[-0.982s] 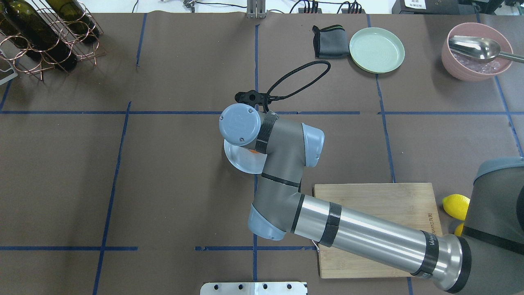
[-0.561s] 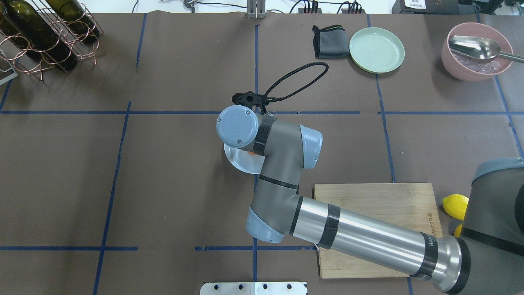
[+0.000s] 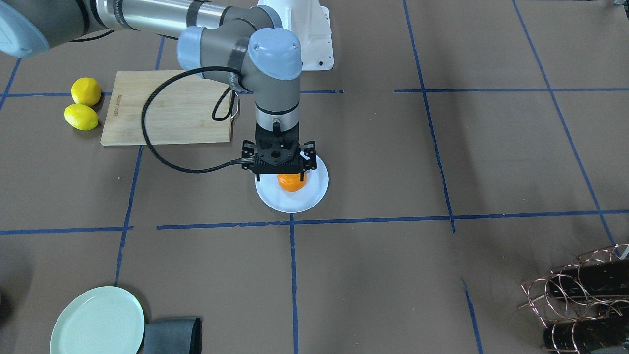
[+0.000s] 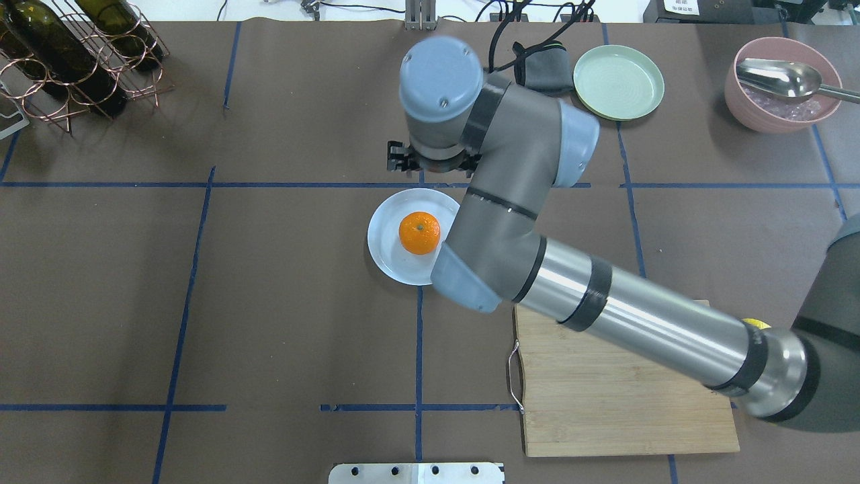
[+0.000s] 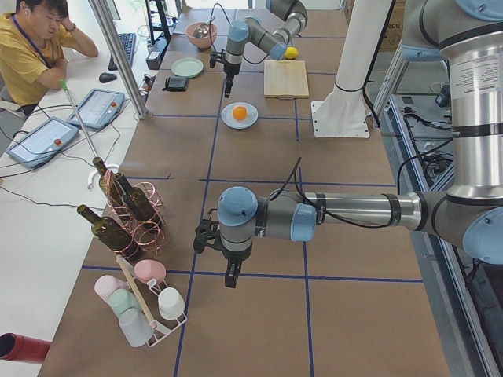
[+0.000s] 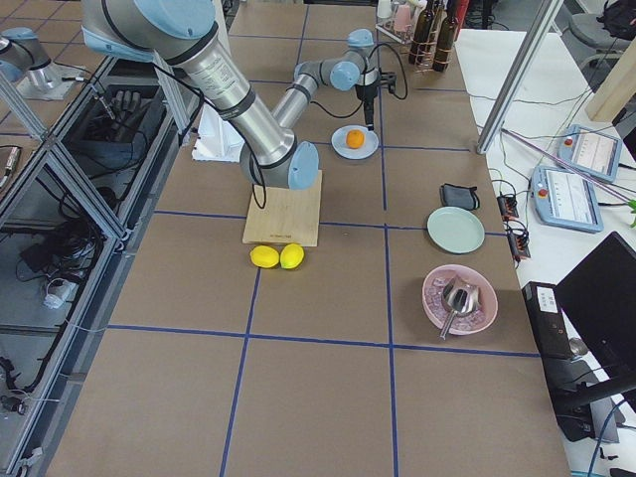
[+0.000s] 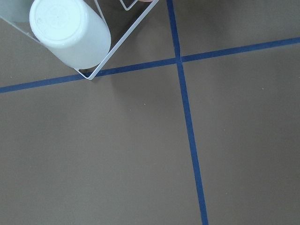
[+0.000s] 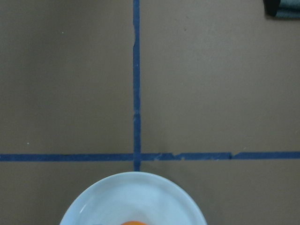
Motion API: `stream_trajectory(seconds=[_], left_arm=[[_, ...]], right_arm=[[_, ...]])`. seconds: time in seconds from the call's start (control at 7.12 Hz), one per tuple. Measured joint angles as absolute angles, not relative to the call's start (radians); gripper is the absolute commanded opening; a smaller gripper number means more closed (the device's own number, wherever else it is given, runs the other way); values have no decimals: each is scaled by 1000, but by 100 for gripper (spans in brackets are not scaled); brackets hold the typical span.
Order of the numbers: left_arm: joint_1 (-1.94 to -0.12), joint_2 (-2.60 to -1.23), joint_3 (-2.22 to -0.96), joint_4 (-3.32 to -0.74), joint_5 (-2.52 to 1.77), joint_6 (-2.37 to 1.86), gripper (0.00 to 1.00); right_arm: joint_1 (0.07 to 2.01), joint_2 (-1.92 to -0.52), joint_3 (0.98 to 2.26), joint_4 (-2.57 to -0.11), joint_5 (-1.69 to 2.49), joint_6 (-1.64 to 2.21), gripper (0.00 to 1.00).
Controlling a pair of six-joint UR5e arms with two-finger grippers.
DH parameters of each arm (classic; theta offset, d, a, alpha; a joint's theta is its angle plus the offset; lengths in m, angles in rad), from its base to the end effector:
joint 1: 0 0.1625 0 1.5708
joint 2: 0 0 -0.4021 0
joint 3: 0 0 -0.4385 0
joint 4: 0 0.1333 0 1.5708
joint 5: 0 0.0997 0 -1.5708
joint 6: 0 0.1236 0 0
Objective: Pick orange to plate
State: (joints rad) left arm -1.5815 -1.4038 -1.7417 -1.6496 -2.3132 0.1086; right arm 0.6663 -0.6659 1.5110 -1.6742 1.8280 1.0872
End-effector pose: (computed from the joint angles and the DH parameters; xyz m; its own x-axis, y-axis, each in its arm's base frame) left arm -0.0549 -0.4780 0.6398 0.7342 0.1557 -0.6608 -0.0693 0.9855 0.1552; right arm -0.5356 -0.5507 0.1037 0.7283 0.0006 0.6853 -0.1401 0.9790 0.1481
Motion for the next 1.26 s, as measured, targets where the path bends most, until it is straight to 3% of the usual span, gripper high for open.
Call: stream_trajectory(seconds=[0.28,0.84,1.26], left_arm=[[-1581,-1405,-1740,-1648,-2314,106,100],[-1580,-1405,-1739,-1649,-2316,106,100],[-1580,-1405,-1744,-1649,-2316,106,100]], right_arm=[[867,-764,1583,-1725,2001,782,100],[1252,-1153,1670,-1733,2181,96,100],[1394,-1436,1673,-1722,2188,-36,100]])
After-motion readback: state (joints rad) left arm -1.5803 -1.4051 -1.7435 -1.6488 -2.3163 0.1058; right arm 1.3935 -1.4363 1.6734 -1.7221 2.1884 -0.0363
